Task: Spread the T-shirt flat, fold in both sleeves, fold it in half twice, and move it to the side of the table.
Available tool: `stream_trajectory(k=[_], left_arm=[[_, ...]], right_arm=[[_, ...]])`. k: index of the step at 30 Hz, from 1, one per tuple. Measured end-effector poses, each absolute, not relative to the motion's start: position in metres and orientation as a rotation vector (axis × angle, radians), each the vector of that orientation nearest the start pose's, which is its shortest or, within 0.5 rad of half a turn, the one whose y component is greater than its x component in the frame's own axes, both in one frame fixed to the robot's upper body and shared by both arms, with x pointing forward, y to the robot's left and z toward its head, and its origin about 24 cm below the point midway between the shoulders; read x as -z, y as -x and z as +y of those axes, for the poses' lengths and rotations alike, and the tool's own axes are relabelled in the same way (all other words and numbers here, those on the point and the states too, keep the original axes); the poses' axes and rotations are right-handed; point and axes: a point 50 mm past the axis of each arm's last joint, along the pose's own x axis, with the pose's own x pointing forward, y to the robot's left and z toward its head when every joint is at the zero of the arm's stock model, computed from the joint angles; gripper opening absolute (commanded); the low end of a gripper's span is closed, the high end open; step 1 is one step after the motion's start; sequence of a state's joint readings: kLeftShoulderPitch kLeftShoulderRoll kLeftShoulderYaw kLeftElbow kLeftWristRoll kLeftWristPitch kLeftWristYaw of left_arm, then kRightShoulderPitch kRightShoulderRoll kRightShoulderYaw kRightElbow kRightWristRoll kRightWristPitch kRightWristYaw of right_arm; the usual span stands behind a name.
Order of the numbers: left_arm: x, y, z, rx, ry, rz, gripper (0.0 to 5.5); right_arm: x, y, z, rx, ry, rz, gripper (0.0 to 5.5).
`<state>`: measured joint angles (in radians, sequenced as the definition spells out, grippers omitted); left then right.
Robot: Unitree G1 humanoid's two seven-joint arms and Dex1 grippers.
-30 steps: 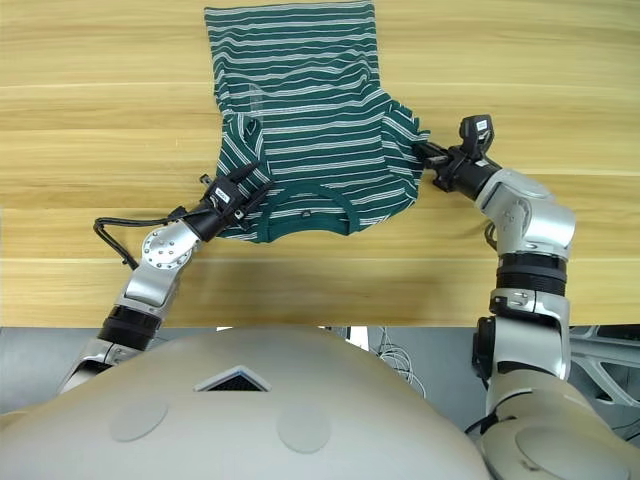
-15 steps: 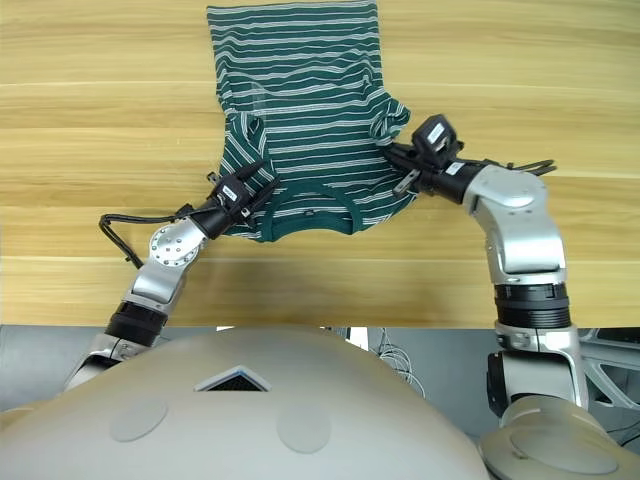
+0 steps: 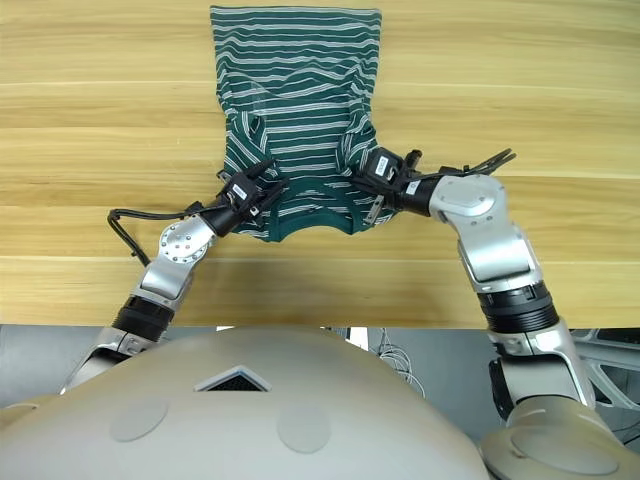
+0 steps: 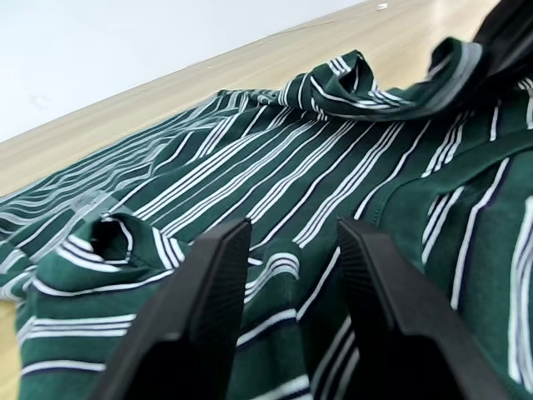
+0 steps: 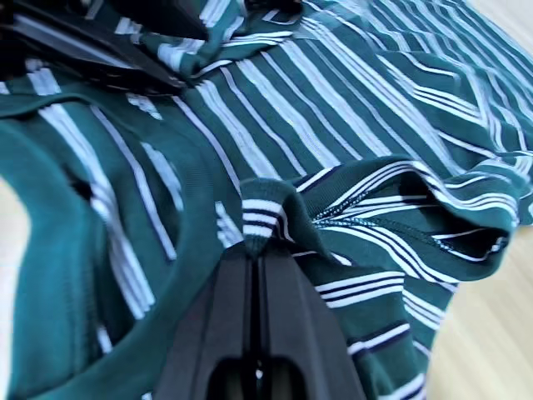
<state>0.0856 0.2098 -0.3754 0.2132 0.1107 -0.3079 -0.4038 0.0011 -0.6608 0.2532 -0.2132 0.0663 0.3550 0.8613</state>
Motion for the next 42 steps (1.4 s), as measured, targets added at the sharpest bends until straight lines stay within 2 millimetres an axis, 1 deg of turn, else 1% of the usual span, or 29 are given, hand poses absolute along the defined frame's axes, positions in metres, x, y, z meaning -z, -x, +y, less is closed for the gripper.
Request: stream_trajectory(k=[2,5,9,11,12,14,16,17,18,19,20,22,23,24,26,27,29,30,32,33,34,35,36,37,39,40,41,42], left_arm=[[0.015,-0.198,0.091,0.811,-0.286,0.071,1.81],[0.015,-0.196,0.091,0.813,-0.291,0.070,1.81],[0.015,-0.188,0.094,0.851,-0.318,0.075,1.81],[0.014,-0.183,0.097,0.892,-0.374,0.073,1.81],[0.013,-0.180,0.099,0.914,-0.397,0.075,1.81],[0.012,-0.176,0.107,0.958,-0.436,0.087,1.81],[0.010,-0.171,0.117,0.995,-0.481,0.097,1.81],[0.009,-0.170,0.121,1.008,-0.500,0.100,1.81],[0.007,-0.170,0.126,1.023,-0.519,0.105,1.81],[0.005,-0.169,0.132,1.039,-0.542,0.112,1.81],[0.003,-0.169,0.137,1.035,-0.554,0.114,1.81],[0.001,-0.168,0.141,1.033,-0.558,0.115,1.81],[0.001,-0.167,0.144,1.033,-0.549,0.123,1.81],[0.000,-0.165,0.145,1.038,-0.553,0.126,1.81],[-0.001,-0.158,0.150,1.054,-0.545,0.149,1.81],[-0.002,-0.155,0.152,1.053,-0.519,0.168,1.81],[-0.007,-0.150,0.152,1.053,-0.458,0.183,1.81],[-0.011,-0.148,0.152,1.047,-0.415,0.175,1.81],[-0.044,-0.159,0.157,0.989,-0.323,0.027,2.09],[-0.071,-0.170,0.167,0.942,-0.308,-0.091,2.25],[-0.089,-0.177,0.178,0.915,-0.343,-0.157,2.40],[-0.100,-0.182,0.193,0.896,-0.412,-0.173,2.56],[-0.101,-0.186,0.211,0.868,-0.495,-0.144,2.72],[-0.097,-0.189,0.229,0.836,-0.574,-0.085,2.80],[-0.085,-0.191,0.269,0.784,-0.741,0.079,2.80],[-0.081,-0.190,0.280,0.782,-0.780,0.126,2.80],[-0.074,-0.186,0.293,0.802,-0.847,0.192,2.80],[-0.067,-0.180,0.297,0.851,-0.880,0.253,2.80]], right_arm=[[-0.040,-0.216,-0.177,-1.044,0.514,0.497,0.47],[-0.032,-0.219,-0.183,-1.015,0.544,0.518,0.98],[-0.035,-0.223,-0.182,-1.011,0.556,0.504,1.75],[-0.040,-0.225,-0.184,-1.003,0.531,0.482,2.08],[-0.047,-0.227,-0.185,-0.994,0.508,0.451,2.28],[-0.069,-0.230,-0.189,-1.016,0.417,0.374,2.33],[-0.102,-0.233,-0.206,-1.056,0.323,0.285,2.33],[-0.114,-0.235,-0.214,-1.069,0.296,0.248,2.33],[-0.125,-0.240,-0.224,-1.055,0.312,0.198,2.33],[-0.128,-0.246,-0.236,-1.021,0.363,0.164,2.33],[-0.127,-0.248,-0.242,-0.989,0.435,0.142,2.33],[-0.115,-0.248,-0.247,-0.990,0.569,0.123,2.33],[-0.099,-0.245,-0.250,-1.025,0.658,0.139,2.33],[-0.088,-0.242,-0.252,-1.058,0.712,0.151,2.33],[-0.061,-0.230,-0.257,-1.156,0.765,0.186,2.33],[-0.053,-0.225,-0.258,-1.197,0.772,0.193,2.33],[-0.043,-0.217,-0.256,-1.286,0.809,0.178,2.33],[-0.039,-0.212,-0.254,-1.344,0.817,0.183,2.51],[-0.034,-0.204,-0.256,-1.458,0.809,0.223,2.83],[-0.036,-0.201,-0.259,-1.500,0.819,0.240,2.99],[-0.038,-0.201,-0.260,-1.526,0.832,0.249,3.17],[-0.039,-0.200,-0.263,-1.544,0.839,0.258,3.32],[-0.040,-0.201,-0.264,-1.557,0.847,0.260,3.48],[-0.040,-0.202,-0.263,-1.566,0.852,0.259,3.64],[-0.041,-0.206,-0.259,-1.590,0.877,0.232,3.64],[-0.040,-0.207,-0.256,-1.596,0.892,0.216,3.64],[-0.038,-0.212,-0.248,-1.593,0.904,0.175,3.64],[-0.037,-0.216,-0.240,-1.583,0.920,0.134,3.64]])
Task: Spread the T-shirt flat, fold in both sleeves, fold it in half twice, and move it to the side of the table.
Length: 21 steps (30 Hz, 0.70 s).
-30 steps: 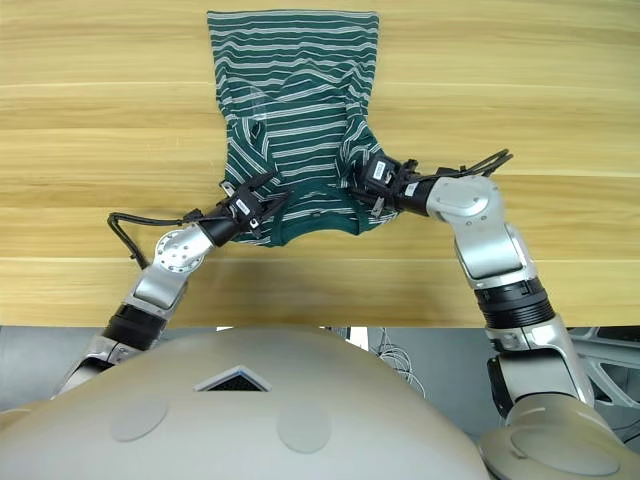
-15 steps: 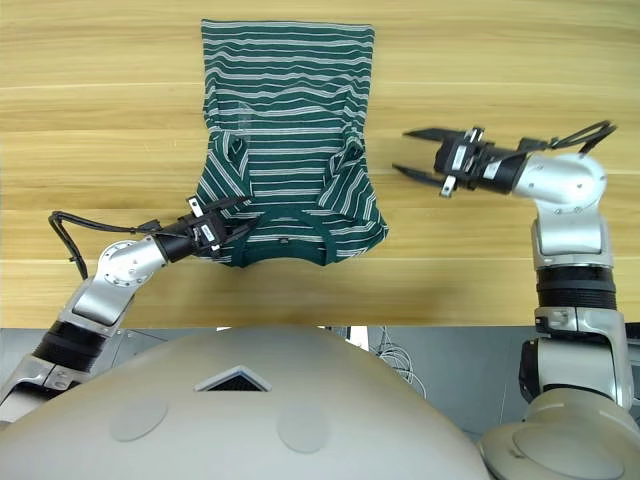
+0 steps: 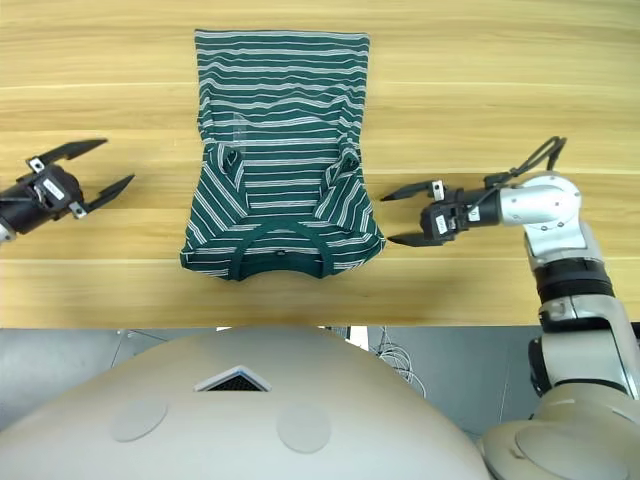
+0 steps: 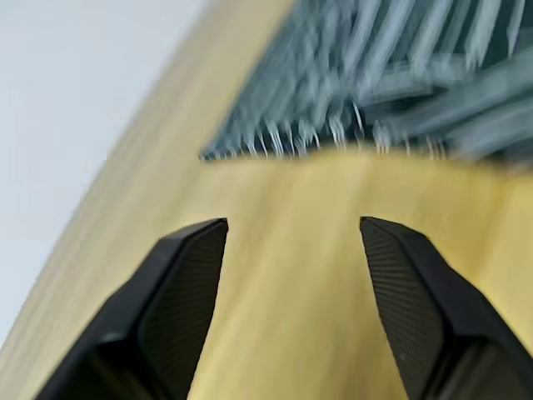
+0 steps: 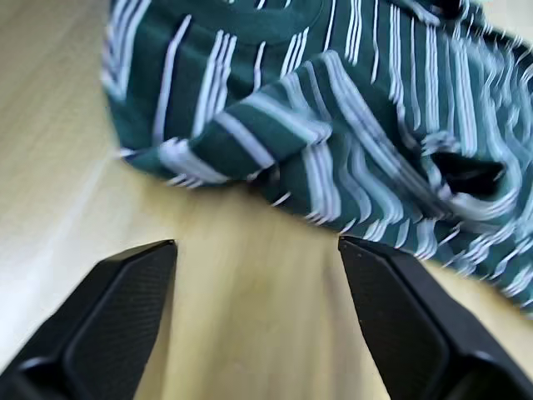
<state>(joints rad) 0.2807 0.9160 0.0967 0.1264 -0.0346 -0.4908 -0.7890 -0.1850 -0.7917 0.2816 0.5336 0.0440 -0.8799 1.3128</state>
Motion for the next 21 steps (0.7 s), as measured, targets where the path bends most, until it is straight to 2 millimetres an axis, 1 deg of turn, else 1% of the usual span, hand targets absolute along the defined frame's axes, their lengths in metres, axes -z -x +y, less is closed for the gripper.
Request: stream_trajectory(k=[2,4,5,8,10,12,16,17,19,21], left_arm=[[-0.049,-0.163,0.301,0.953,-0.907,0.371,2.80],[-0.046,-0.160,0.297,1.019,-0.936,0.366,2.80],[-0.045,-0.162,0.291,1.047,-0.939,0.345,2.80],[-0.041,-0.163,0.263,1.172,-0.916,0.277,2.80],[-0.039,-0.163,0.250,1.236,-0.907,0.246,2.80],[-0.039,-0.168,0.240,1.273,-0.941,0.205,2.80],[-0.032,-0.178,0.218,1.301,-0.931,0.108,2.80],[-0.029,-0.179,0.215,1.303,-0.923,0.095,2.80],[-0.026,-0.184,0.208,1.311,-0.931,0.055,2.50],[-0.023,-0.186,0.205,1.323,-0.932,0.044,2.14]], right_arm=[[-0.036,-0.223,-0.232,-1.568,0.949,0.085,3.64],[-0.034,-0.227,-0.227,-1.557,0.970,0.067,3.64],[-0.034,-0.229,-0.225,-1.556,0.970,0.057,3.64],[-0.033,-0.227,-0.218,-1.576,0.943,0.036,3.64],[-0.031,-0.224,-0.216,-1.582,0.917,0.034,3.34],[-0.029,-0.223,-0.214,-1.593,0.912,0.039,2.88],[-0.027,-0.221,-0.212,-1.606,0.902,0.047,2.22],[-0.027,-0.221,-0.212,-1.608,0.901,0.049,1.99],[-0.026,-0.220,-0.211,-1.614,0.895,0.054,1.66],[-0.025,-0.220,-0.210,-1.617,0.889,0.060,1.28]])
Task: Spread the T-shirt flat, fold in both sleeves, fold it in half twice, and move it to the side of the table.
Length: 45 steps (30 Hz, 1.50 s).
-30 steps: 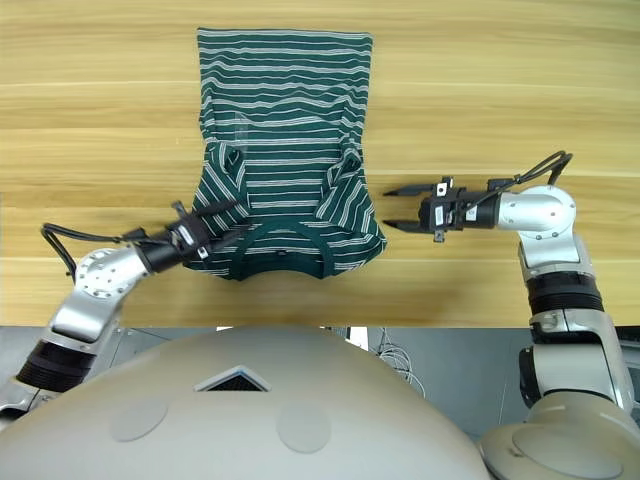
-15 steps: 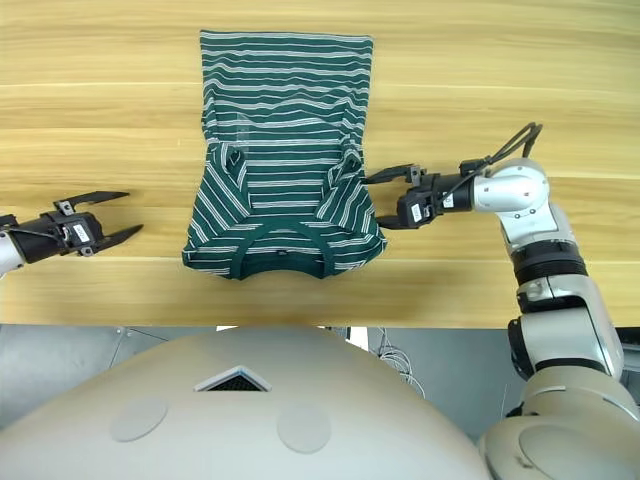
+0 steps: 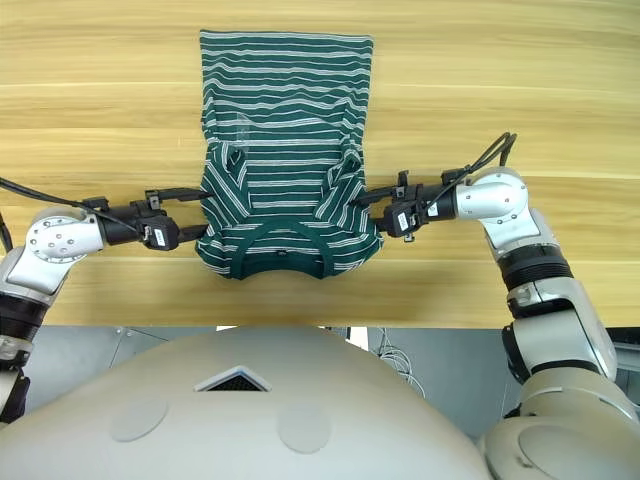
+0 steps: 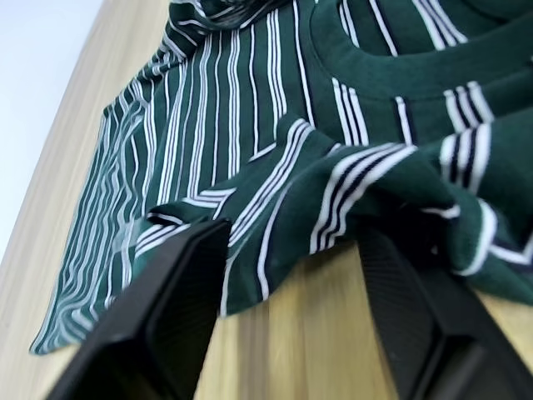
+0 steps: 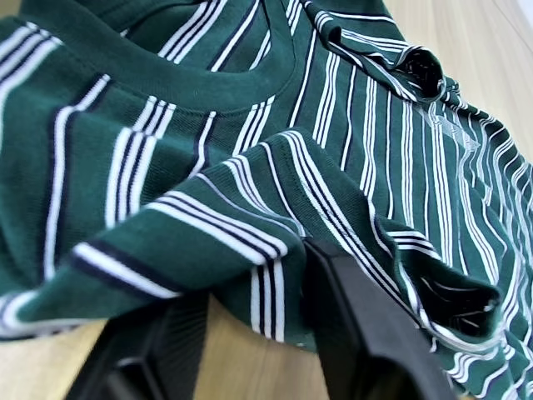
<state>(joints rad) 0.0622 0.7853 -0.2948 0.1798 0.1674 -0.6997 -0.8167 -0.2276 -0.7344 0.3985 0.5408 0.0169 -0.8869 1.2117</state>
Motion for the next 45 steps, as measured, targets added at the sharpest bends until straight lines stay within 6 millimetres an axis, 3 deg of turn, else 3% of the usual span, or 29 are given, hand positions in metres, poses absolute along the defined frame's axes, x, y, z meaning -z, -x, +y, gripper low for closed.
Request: stream_trajectory(k=[7,12,18,20,23,25,29,32,35,38,39,41,45], left_arm=[[-0.018,-0.179,0.205,1.345,-0.873,0.045,0.85],[-0.015,-0.172,0.204,1.371,-0.826,0.063,0.07],[-0.015,-0.170,0.204,1.370,-0.778,0.063,0.02],[-0.025,-0.170,0.205,1.318,-0.685,0.038,0.01],[-0.058,-0.167,0.213,1.238,-0.616,-0.052,0.01],[-0.068,-0.148,0.216,1.234,-0.601,-0.048,0.01],[-0.074,-0.116,0.200,1.271,-0.549,-0.034,0.00],[-0.073,-0.119,0.192,1.278,-0.523,-0.025,0.00],[-0.069,-0.141,0.181,1.313,-0.489,-0.035,0.00],[-0.080,-0.188,0.178,1.316,-0.430,-0.068,0.00],[-0.083,-0.214,0.182,1.294,-0.395,-0.045,0.00],[-0.089,-0.247,0.189,1.248,-0.354,-0.002,0.00],[-0.080,-0.309,0.193,1.131,-0.236,0.189,0.00]], right_arm=[[-0.022,-0.220,-0.209,-1.605,0.890,0.067,0.02],[-0.022,-0.220,-0.209,-1.602,0.889,0.066,0.00],[-0.025,-0.218,-0.208,-1.617,0.836,0.063,0.00],[-0.039,-0.213,-0.209,-1.628,0.710,0.030,0.00],[-0.080,-0.205,-0.240,-1.639,0.600,0.028,0.00],[-0.095,-0.194,-0.264,-1.646,0.635,0.124,0.00],[-0.091,-0.174,-0.259,-1.742,0.588,0.170,0.00],[-0.089,-0.182,-0.255,-1.755,0.561,0.181,0.00],[-0.091,-0.199,-0.246,-1.753,0.486,0.148,0.00],[-0.100,-0.231,-0.244,-1.706,0.408,0.137,0.00],[-0.102,-0.250,-0.245,-1.653,0.364,0.160,0.00],[-0.106,-0.276,-0.249,-1.572,0.303,0.175,0.00],[-0.098,-0.316,-0.248,-1.410,0.200,0.291,0.00]])
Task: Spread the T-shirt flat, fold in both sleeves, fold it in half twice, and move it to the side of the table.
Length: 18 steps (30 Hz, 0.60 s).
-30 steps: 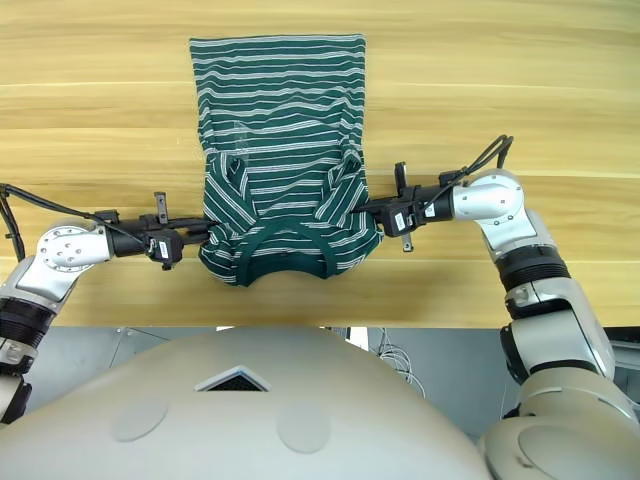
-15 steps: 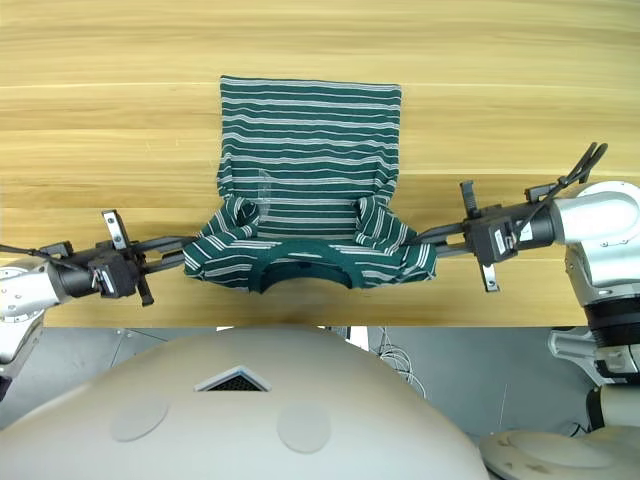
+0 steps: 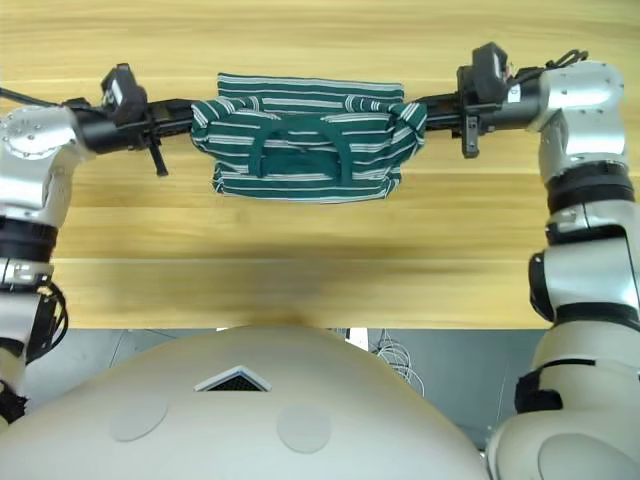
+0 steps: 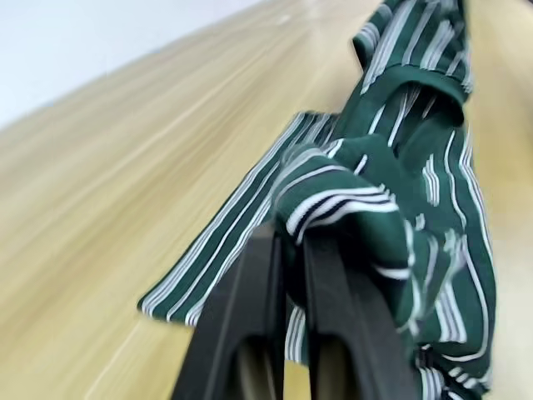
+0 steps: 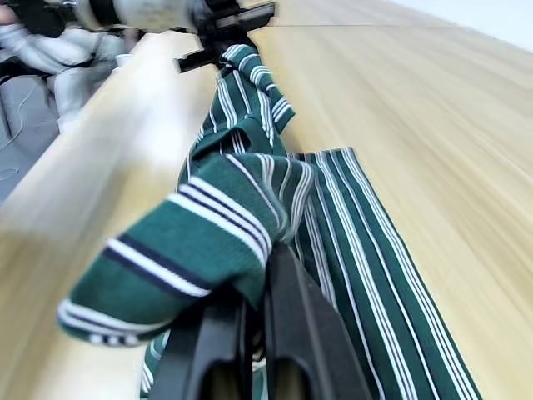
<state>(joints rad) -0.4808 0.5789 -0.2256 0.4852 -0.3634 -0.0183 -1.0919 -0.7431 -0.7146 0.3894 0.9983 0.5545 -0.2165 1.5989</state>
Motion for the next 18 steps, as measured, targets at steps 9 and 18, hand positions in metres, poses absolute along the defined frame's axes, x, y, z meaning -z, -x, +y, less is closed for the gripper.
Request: stream_trajectory(k=[9,18], left_arm=[[-0.019,-0.346,0.150,0.872,-0.136,0.481,0.39],[-0.017,-0.349,0.159,0.750,-0.007,0.486,1.77]], right_arm=[[-0.061,-0.338,-0.239,-0.999,0.125,0.463,0.54],[-0.032,-0.320,-0.256,-0.912,0.212,0.622,2.05]])
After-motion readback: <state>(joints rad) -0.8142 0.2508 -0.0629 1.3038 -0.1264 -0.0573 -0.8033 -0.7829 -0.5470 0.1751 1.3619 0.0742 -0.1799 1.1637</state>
